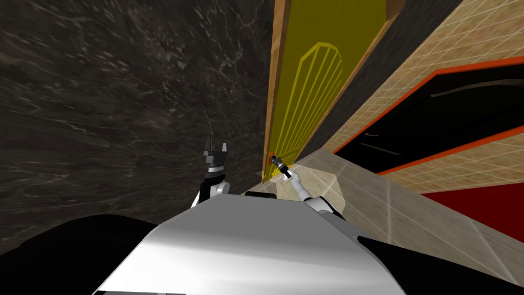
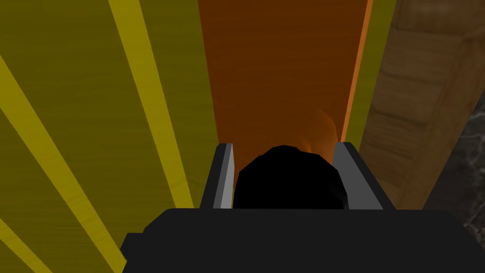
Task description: Pull the door open
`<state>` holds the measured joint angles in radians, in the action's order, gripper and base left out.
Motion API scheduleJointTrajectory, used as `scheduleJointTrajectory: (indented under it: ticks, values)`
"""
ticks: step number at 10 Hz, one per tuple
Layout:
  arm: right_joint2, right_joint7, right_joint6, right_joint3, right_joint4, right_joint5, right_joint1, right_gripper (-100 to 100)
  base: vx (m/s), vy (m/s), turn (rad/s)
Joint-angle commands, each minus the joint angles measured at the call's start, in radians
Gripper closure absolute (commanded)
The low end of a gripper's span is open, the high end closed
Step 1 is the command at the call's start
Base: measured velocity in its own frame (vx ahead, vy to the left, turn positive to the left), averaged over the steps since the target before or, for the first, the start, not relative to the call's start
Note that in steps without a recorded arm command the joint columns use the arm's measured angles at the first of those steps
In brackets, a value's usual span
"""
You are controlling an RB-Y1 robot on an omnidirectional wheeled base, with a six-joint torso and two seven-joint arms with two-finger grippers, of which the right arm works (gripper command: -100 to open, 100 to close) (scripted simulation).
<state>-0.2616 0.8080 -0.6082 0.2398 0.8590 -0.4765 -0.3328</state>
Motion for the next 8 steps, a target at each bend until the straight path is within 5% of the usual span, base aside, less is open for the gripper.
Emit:
scheduleJointTrajectory:
  ticks: [1,8]
  values:
    - [-0.001,0.0,0.0,-0.001,0.0,0.001,0.0,100,-0.01,-0.008,0.0]
    - [-0.002,-0.102,0.008,0.025,0.003,0.058,-0.003,100,-0.037,-0.037,0.026]
